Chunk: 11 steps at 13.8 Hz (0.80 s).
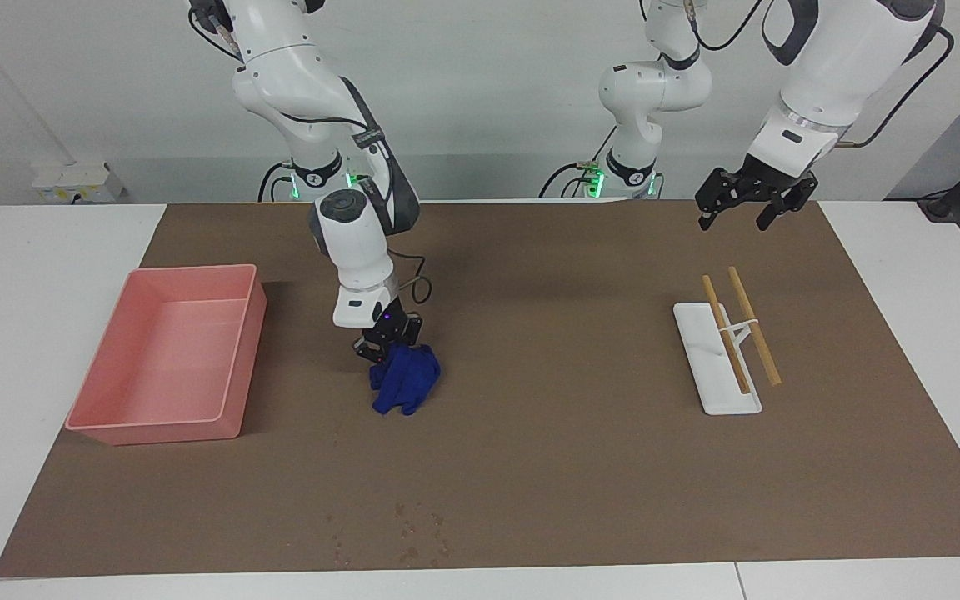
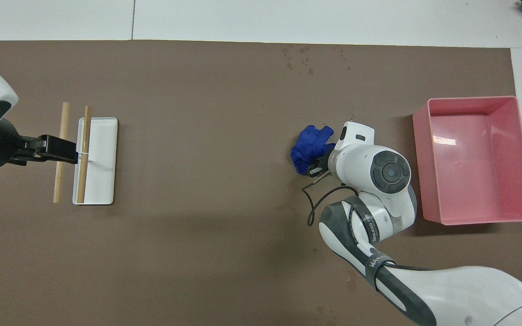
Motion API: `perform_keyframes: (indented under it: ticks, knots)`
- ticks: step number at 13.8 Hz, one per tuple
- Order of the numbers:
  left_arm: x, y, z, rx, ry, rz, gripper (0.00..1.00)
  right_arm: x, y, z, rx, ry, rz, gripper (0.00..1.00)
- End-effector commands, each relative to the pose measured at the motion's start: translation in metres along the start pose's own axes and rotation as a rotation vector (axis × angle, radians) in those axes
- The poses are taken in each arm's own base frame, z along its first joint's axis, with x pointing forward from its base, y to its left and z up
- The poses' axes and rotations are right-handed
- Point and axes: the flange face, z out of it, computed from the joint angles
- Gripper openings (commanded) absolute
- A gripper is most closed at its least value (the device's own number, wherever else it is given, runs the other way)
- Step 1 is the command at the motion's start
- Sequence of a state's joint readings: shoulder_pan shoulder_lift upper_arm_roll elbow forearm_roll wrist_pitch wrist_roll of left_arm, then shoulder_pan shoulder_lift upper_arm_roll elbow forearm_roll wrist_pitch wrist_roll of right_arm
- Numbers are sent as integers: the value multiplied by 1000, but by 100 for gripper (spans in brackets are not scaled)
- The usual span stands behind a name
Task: Wipe water with towel using both arms
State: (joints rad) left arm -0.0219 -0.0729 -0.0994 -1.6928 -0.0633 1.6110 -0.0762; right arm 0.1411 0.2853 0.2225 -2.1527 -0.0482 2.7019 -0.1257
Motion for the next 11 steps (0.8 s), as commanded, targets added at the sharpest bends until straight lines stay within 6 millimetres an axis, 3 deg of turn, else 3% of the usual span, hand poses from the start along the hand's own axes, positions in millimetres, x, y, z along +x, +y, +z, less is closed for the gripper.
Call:
perform_keyframes:
  ticks: [1, 5, 11]
  knots:
    - [-2, -2, -3, 22, -8, 11, 100, -33, -6, 20, 32, -100, 9, 0]
    - [-2, -2, -3, 22, -6, 11, 100, -68, 25, 27, 28, -143, -48, 0]
    - [-2, -2, -3, 22, -8, 11, 100, -89, 25, 18, 18, -156, -64, 0]
